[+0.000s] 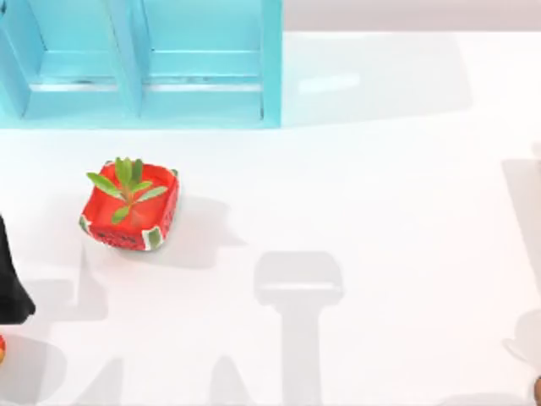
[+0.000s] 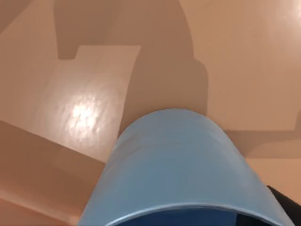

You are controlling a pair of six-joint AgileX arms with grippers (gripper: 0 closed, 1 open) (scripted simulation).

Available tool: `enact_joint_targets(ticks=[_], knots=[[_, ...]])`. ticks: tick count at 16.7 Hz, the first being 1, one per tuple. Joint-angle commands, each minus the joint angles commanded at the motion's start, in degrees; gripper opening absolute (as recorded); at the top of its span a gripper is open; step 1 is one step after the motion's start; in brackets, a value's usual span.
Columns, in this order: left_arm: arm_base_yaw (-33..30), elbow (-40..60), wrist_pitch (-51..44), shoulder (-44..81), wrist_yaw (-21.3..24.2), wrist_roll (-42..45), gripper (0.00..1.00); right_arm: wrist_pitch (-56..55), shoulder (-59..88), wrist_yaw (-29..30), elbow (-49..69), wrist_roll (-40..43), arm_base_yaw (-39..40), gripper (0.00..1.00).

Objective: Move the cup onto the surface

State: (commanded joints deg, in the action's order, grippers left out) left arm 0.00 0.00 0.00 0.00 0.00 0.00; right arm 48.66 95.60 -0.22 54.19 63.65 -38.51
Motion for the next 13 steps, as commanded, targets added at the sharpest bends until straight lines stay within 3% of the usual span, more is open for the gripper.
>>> enact_joint_targets(ticks=[6,13], knots=[[0.0,0.0,0.0,0.0,0.0,0.0,1.00,-0.2,-3.0,-1.4,2.1,0.9,2.5,0.00],[0.0,0.0,0.0,0.0,0.0,0.0,1.00,10.7,-14.0,-4.2,10.1,-4.8,14.3,0.00]])
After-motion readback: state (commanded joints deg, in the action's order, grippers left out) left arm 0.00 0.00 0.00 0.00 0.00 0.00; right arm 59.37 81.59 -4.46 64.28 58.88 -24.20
